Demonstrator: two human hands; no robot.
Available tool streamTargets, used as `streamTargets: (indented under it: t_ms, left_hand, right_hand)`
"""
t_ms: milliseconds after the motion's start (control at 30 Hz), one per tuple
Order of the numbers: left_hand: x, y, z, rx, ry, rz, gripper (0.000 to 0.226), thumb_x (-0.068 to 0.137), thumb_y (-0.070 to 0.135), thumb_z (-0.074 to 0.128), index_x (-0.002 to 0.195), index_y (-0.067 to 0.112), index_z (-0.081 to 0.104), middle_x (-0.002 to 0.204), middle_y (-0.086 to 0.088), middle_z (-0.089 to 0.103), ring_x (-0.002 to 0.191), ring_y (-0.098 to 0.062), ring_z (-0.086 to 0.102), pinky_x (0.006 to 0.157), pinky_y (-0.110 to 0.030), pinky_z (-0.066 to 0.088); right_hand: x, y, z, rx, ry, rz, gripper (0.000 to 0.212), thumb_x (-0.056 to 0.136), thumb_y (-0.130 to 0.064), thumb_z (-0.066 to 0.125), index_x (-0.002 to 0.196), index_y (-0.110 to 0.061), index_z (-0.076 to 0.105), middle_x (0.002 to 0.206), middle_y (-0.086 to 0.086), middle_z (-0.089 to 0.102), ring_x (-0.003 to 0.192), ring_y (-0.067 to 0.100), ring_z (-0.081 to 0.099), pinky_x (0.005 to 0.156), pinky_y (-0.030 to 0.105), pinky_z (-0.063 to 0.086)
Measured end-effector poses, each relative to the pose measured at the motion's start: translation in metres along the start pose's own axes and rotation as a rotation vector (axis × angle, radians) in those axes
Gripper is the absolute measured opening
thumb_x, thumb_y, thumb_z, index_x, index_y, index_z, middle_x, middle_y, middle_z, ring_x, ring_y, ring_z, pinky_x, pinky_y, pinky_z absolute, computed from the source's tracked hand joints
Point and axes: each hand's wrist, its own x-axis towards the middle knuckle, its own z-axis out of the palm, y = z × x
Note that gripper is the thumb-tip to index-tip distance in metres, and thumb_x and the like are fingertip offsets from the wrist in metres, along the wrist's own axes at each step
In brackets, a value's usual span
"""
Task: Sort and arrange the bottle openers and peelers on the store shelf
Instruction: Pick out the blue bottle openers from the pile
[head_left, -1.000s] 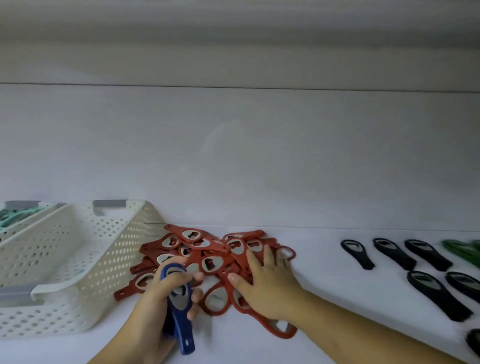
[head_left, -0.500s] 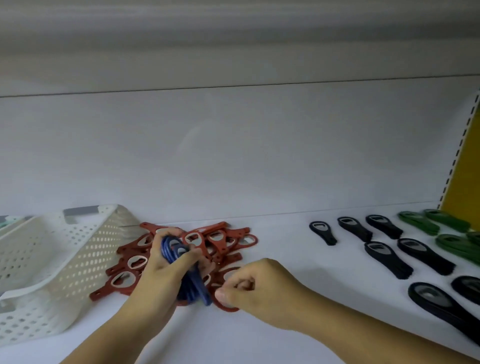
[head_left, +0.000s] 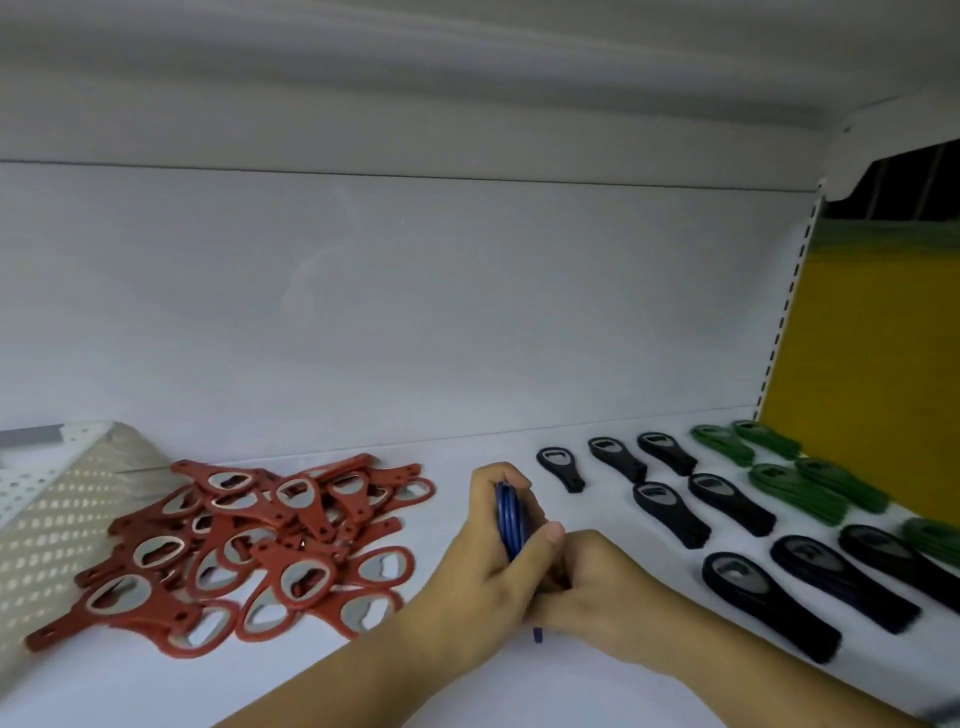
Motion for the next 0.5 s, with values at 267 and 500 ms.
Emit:
streamTargets:
  t_ms: [267, 500]
  left_hand:
    - [0.006, -0.019, -0.005, 0.041, -0.190, -0.031, 0.053, 0.087, 0.013, 0.065, 0.120, 0.049, 0.044, 0.119, 0.019, 0.055, 0.111, -0.007, 0.057, 0.094, -0.029, 0.050]
    - [-0.004, -0.035, -0.003, 0.000, -0.101, -0.041, 0.058, 0.084, 0.006, 0.069, 0.124, 0.040, 0.046, 0.122, 0.014, 0.057, 0.116, 0.003, 0.055, 0.093, -0.014, 0.045]
  right_hand:
    - [0.001, 0.017, -0.021, -0.131, -0.021, 0.029, 0.005, 0.068, -0.027, 0.068, 0.070, -0.032, 0.069, 0.077, -0.004, 0.062, 0.072, 0.011, 0.057, 0.071, 0.026, 0.050]
    - [0.005, 0.028, -0.019, -0.141, -0.046, 0.050, 0.022, 0.070, -0.035, 0.071, 0.090, -0.026, 0.072, 0.086, 0.007, 0.068, 0.082, 0.016, 0.061, 0.090, 0.042, 0.051]
